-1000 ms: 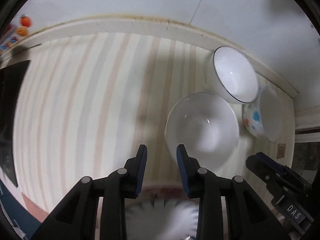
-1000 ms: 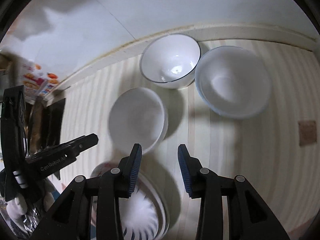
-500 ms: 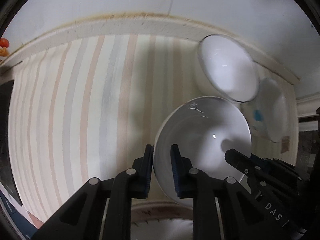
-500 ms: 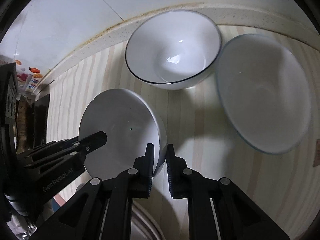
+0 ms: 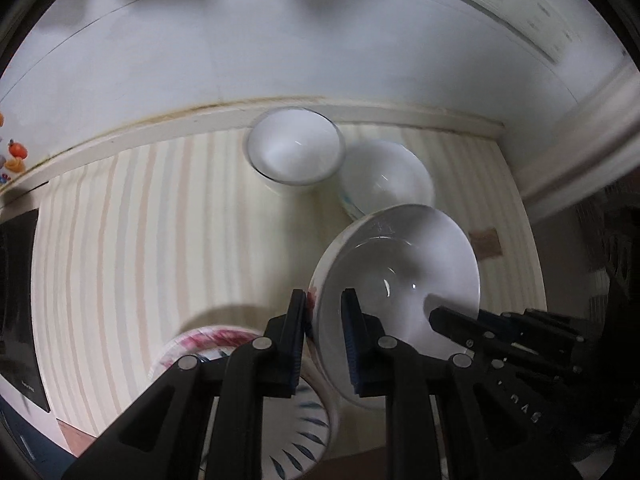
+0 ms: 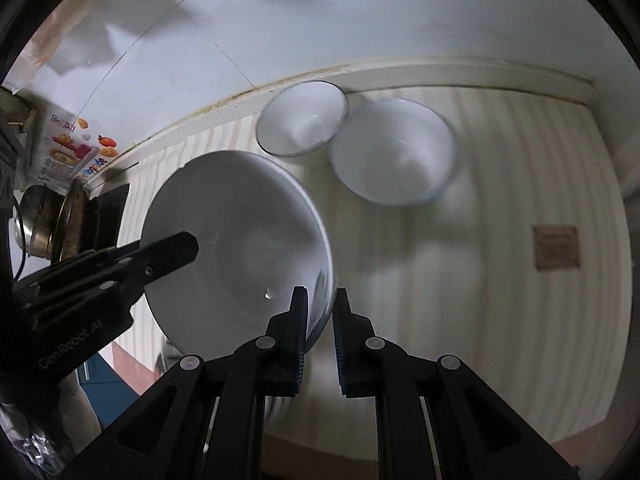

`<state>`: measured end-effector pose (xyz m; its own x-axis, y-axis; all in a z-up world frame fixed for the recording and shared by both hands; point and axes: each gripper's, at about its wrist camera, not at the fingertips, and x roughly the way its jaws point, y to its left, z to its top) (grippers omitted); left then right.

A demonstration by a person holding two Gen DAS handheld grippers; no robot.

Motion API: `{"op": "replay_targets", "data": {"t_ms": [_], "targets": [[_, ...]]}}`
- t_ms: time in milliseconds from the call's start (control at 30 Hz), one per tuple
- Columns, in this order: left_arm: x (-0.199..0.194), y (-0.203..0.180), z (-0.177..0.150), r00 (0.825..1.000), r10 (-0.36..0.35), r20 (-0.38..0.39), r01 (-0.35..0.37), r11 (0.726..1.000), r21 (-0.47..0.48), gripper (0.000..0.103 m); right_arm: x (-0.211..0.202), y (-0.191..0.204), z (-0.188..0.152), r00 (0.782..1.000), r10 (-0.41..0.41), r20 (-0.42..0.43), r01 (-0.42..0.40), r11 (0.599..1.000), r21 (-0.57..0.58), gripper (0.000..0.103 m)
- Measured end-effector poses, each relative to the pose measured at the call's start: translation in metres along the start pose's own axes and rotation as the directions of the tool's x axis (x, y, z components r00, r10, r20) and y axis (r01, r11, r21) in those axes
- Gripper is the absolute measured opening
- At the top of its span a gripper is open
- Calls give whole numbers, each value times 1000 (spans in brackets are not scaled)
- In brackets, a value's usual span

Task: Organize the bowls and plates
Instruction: 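Move both grippers to the white bowl and grasp its rim, then lift the white bowl with both grippers and carry it toward the dotted bowl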

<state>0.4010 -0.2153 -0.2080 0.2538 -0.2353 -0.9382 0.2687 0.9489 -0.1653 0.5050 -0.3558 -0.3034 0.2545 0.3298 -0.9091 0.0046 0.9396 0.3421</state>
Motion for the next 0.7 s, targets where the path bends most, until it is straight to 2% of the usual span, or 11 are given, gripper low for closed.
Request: {"op": "replay_targets", "data": {"t_ms": [233,500,700], "targets": [[32,-26,-28,996,-20,-90,23,999,36,16,-14,-37,-37,1000,-4,-18,5,998,57,14],[79,-41,-55,984,-5,-178,18,997,75,16,12,-78,-71,997,-21,-78,31,992,119,14],[96,-53,-71,975,10,-220,11,995,95,16,29,-94,-90,993,-35,-110,50,990,134,14]]}}
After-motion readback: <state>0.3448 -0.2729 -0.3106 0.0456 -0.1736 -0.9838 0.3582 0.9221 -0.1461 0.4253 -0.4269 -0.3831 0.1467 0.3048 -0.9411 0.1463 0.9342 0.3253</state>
